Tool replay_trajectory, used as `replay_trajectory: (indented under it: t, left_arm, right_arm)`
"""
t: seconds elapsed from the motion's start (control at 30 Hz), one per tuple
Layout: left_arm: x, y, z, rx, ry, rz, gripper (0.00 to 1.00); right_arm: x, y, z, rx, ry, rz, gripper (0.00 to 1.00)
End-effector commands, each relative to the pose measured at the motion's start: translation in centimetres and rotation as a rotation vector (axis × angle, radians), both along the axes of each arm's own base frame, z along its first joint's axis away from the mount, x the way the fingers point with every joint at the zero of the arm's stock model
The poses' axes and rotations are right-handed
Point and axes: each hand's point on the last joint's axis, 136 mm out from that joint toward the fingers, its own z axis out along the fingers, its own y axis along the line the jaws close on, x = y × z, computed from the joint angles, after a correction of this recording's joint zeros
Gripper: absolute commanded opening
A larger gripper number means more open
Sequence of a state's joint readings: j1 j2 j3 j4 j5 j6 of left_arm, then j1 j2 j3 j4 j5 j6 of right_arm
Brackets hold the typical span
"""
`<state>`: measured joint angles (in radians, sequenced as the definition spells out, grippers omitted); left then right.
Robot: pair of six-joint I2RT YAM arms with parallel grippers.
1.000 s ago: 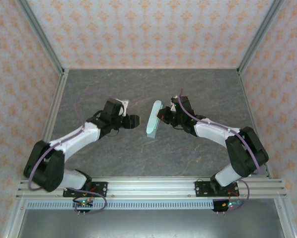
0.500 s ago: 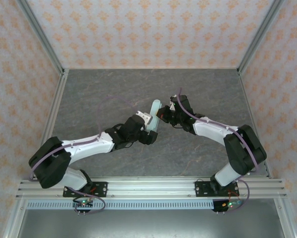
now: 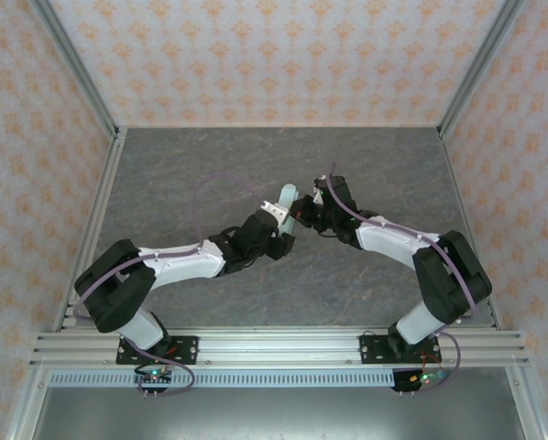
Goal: Fold the paper box
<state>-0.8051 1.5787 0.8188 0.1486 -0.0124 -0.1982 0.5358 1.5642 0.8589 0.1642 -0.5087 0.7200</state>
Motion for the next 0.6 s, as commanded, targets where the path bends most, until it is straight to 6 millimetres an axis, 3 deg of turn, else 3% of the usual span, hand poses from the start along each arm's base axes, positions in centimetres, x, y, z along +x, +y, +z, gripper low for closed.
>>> replay_trajectory:
  t: [0.0,0.2,0.4,0.57]
  left_arm:
    - [1.1,-1.1,1.3,-0.022,-0.054,0.0,0.56]
    - [1.0,-0.1,1.5,0.0,-0.074,0.001,0.42]
    - [1.0,1.6,1.8,0.029,-0.081,-0.049,0.37]
    - [0.9,3.0,3.0,0.003,-0.078,-0.13,0.37]
  right_arm:
    - [-0.1,-1.0,-1.3,-0.062,0.028,-0.02,0.0]
    - [-0.1,-1.5,0.2,-0.065,-0.006,-0.029,0.02]
    - [-0.8,-2.6,3.7,-0.065,-0.078,-0.024,0.27]
    - [-1.5,-5.9,6.2,-0.163,-0.16,-0.021,0.39]
